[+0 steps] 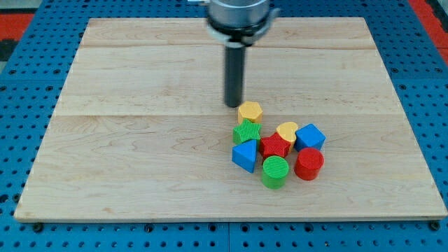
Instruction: Push the hexagon into the group of blocks
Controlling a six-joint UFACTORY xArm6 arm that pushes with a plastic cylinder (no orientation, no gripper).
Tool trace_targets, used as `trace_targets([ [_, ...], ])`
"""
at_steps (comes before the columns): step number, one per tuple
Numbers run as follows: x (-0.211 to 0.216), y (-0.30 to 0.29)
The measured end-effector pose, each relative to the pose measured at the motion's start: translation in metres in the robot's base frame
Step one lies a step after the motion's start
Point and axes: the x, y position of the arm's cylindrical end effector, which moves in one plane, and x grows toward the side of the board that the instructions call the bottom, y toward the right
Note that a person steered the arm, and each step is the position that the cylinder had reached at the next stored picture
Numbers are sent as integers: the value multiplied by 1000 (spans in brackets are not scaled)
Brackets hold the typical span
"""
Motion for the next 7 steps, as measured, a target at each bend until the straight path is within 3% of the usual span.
trace_targets([
  [2, 15, 0],
  [4, 22, 62],
  [5, -6, 41],
  [6, -24, 85],
  [7, 4, 91],
])
